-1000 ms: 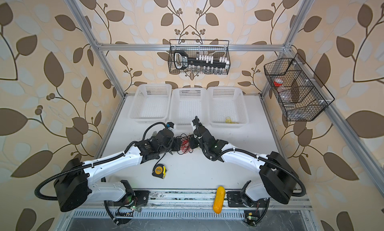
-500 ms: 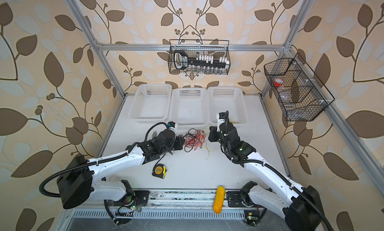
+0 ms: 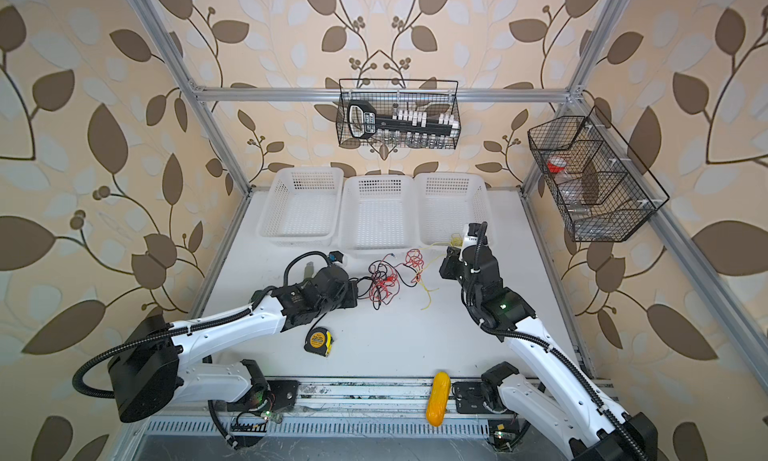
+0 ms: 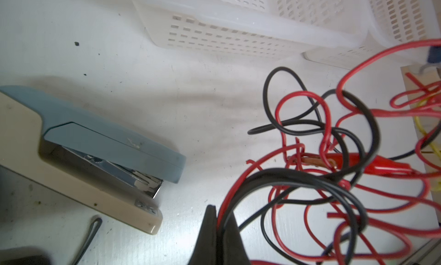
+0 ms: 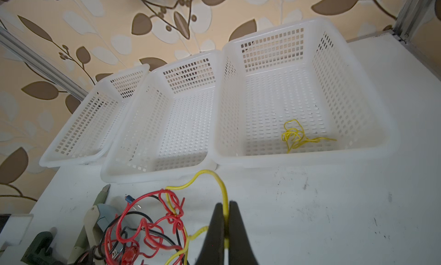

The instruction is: Untangle the cables

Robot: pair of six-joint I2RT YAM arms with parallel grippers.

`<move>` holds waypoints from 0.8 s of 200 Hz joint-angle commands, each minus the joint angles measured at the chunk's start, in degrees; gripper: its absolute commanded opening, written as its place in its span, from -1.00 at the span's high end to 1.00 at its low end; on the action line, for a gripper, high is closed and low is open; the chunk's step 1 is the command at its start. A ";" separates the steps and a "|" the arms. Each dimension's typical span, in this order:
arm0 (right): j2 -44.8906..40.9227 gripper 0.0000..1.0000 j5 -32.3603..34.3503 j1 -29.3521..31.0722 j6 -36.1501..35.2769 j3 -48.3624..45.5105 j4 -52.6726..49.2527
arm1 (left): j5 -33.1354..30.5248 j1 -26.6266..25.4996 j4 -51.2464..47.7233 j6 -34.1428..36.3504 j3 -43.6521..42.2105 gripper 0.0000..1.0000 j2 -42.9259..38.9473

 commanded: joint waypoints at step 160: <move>13.57 1.00 -19.17 12.02 -5.29 4.95 12.67 | 6.54 0.36 7.11 7.82 3.10 -0.59 1.03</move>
